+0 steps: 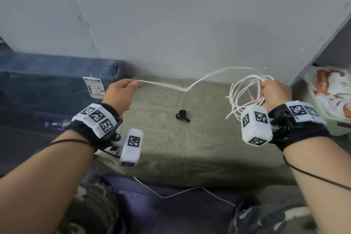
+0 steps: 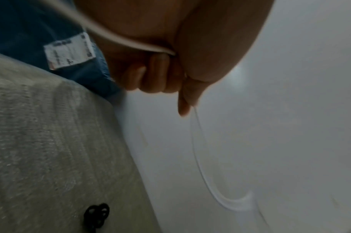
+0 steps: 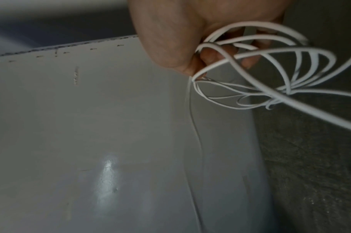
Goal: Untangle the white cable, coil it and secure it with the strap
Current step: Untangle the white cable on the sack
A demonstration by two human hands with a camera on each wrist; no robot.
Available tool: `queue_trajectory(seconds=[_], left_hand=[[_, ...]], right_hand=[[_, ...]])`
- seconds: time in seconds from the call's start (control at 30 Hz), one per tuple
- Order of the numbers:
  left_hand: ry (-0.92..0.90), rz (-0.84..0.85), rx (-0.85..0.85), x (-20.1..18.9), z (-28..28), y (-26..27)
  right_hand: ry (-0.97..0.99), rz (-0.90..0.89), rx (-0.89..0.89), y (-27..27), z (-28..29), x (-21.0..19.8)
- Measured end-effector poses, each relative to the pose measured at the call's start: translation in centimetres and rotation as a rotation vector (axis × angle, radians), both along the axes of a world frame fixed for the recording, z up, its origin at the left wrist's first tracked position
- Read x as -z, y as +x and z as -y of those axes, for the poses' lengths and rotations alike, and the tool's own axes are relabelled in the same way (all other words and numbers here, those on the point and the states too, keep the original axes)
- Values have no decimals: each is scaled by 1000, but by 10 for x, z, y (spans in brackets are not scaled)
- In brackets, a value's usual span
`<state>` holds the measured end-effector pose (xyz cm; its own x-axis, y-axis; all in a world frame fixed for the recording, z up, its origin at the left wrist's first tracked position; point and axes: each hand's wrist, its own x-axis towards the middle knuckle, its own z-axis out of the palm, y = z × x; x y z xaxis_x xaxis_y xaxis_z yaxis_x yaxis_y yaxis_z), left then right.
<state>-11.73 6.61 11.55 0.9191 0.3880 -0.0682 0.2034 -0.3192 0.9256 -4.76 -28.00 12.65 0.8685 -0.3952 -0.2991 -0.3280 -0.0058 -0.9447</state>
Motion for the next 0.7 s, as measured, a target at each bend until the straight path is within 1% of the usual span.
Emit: queue_trajectory(seconds=[0.07, 0.1, 0.13, 0.23, 0.33, 0.4, 0.43, 0.53, 0.6, 0.7], left_hand=[[30, -6, -129, 5, -11, 5], [38, -15, -151, 7, -16, 7], [50, -33, -148, 10, -18, 9], [80, -100, -72, 20, -14, 11], [127, -121, -42, 21, 0, 9], [111, -110, 15, 17, 12, 7], [71, -90, 60, 14, 20, 5], [-27, -38, 258, 3, 48, -7], [-44, -27, 382, -3, 64, -14], [-17, -5, 459, -6, 81, -21]], right_hand=[[-5, 22, 35, -1, 3, 0], [-22, 27, 38, -2, 3, -1], [-32, 30, 36, -4, 2, -1], [-83, 80, 4, -14, -12, -2], [-154, 132, -122, -23, -31, -3], [-186, 169, -213, -28, -43, -2], [-204, 188, -257, -30, -49, -3], [-280, 234, -411, -39, -65, -3], [-316, 250, -528, -43, -76, -2], [-382, 272, -633, -47, -92, 4]])
